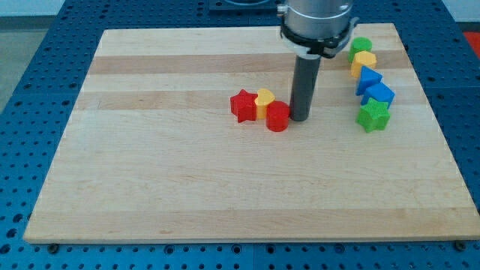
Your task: Push the yellow hexagon closer to the red circle
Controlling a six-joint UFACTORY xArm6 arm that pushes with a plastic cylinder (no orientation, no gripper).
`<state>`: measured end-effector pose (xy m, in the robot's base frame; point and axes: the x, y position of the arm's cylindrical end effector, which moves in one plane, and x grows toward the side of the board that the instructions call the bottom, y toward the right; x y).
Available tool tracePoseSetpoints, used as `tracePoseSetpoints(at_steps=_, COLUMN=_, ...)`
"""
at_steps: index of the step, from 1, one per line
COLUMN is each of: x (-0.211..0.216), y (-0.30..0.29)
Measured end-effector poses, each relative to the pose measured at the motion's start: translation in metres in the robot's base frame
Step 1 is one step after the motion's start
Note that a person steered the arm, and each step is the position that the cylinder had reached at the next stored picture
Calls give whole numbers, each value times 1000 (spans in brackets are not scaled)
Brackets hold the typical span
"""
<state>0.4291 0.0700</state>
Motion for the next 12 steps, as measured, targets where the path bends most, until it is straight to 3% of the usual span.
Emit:
tracePoseSetpoints(at_steps=2, x=48, y=21)
tracePoseSetpoints(at_steps=5, x=61, y=199)
tracePoseSetpoints(at_steps=6, x=36, y=219)
tracePoseSetpoints(at_steps=9, x=-104, y=219)
tracePoseSetpoints(at_steps=10, x=-128, y=209)
tracePoseSetpoints(at_steps=12, x=-129, y=157)
